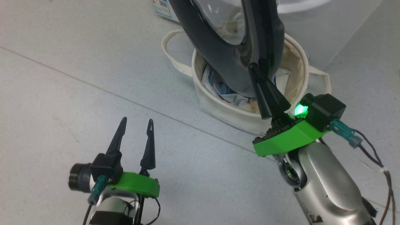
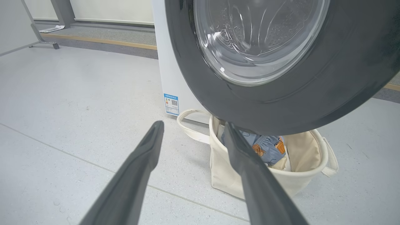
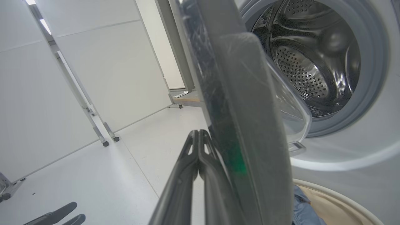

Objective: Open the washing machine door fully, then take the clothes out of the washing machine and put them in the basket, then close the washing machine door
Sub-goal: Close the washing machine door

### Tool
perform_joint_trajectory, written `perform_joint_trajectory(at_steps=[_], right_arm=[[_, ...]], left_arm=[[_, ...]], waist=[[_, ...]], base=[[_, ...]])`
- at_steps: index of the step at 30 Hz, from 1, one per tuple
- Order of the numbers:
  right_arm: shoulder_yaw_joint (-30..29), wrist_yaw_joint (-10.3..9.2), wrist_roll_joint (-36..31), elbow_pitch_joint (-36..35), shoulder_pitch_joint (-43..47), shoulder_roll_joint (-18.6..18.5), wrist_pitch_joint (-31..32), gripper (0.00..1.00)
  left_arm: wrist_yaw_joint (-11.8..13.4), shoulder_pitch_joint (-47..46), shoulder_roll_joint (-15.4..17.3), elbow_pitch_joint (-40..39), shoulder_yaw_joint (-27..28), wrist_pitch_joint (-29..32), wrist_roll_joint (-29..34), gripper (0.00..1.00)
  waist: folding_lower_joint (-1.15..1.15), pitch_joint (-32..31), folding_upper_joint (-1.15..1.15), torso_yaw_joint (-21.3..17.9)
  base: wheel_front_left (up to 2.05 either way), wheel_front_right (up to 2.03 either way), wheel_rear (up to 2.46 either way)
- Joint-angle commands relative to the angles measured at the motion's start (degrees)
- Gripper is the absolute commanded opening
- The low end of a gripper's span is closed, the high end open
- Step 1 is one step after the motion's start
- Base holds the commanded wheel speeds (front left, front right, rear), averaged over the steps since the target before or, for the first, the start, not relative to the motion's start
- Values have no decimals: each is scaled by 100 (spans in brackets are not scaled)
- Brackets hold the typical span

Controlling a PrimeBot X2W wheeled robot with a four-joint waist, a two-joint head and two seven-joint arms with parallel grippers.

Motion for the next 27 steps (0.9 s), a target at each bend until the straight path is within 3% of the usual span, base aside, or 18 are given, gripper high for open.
perform_joint_trajectory(at_steps=[1,9,27], right_arm=[[1,5,38,-181,-176,94,-28,0],[-310,5,172,-162,-440,94,-28,0],[-1527,5,-67,489,-2245,94,-28,0]], left_arm=[[-44,-142,22,-153,218,-69,107,100],[-116,-222,-40,-178,248,-69,174,100],[-173,-660,-128,-299,264,-69,200,100]], waist=[[0,66,0,-21],[0,333,0,-90],[0,1274,0,-23]], base=[[0,0,0],[0,0,0],[0,0,0]])
